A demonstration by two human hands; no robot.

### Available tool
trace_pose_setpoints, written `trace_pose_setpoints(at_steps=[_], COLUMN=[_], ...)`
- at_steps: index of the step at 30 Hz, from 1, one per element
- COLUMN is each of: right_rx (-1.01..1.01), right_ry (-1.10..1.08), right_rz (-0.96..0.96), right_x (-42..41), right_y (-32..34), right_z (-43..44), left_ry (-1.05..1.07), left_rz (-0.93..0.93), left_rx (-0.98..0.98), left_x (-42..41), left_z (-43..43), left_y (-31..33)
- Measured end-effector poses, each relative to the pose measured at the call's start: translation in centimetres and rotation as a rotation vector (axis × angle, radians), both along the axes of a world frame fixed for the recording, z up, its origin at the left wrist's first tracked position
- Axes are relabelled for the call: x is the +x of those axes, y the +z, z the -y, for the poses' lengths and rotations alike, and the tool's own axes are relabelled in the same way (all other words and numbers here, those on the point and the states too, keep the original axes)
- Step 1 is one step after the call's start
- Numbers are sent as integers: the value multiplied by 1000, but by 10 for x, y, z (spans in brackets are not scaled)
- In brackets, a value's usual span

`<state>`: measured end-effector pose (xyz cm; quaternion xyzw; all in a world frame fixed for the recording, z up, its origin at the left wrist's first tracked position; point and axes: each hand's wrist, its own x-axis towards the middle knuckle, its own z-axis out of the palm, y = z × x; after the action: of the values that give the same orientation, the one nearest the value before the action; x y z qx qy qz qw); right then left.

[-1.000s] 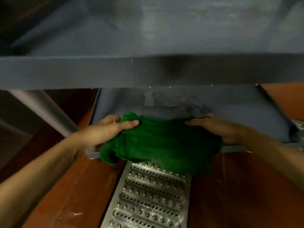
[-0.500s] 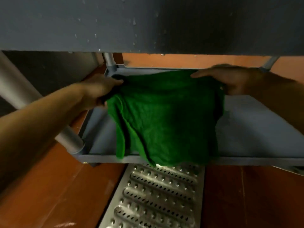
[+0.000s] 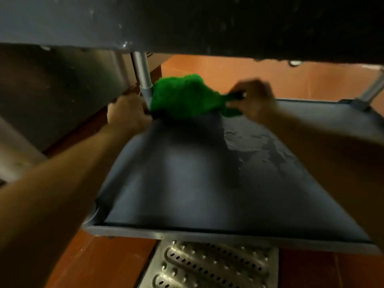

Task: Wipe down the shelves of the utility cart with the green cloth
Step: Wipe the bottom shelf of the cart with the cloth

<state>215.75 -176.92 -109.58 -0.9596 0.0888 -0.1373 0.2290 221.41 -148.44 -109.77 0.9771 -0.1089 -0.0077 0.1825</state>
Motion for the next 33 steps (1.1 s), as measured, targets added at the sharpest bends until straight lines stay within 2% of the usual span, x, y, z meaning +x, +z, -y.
trace_pose_setpoints(at_steps=[3, 5, 9, 14, 21, 26, 33], right_rx=[-105, -99, -179, -175, -324, -259, -188], right_ry=[54, 55, 24, 25, 71, 85, 179], right_rz=[-310, -400, -357, -330, -303, -398, -383], right_x=[-13, -21, -17, -26, -56, -82, -119], right_y=[-53, -76, -90, -94, -90, -83, -69], right_z=[-8, -15, -9, -1, 0, -7, -22], left_ry=[-68, -103, -195, -174, -141, -156, -270], left_rz=[-48, -44, 78, 44, -4, -29, -2], left_rx=[230, 228, 256, 312, 478, 525, 661], left_x=[-14, -17, -10, -16, -29, -49, -86], left_z=[-3, -3, -6, -12, -15, -25, -41], left_y=[-36, -56, -66, -67, -65, -60, -51])
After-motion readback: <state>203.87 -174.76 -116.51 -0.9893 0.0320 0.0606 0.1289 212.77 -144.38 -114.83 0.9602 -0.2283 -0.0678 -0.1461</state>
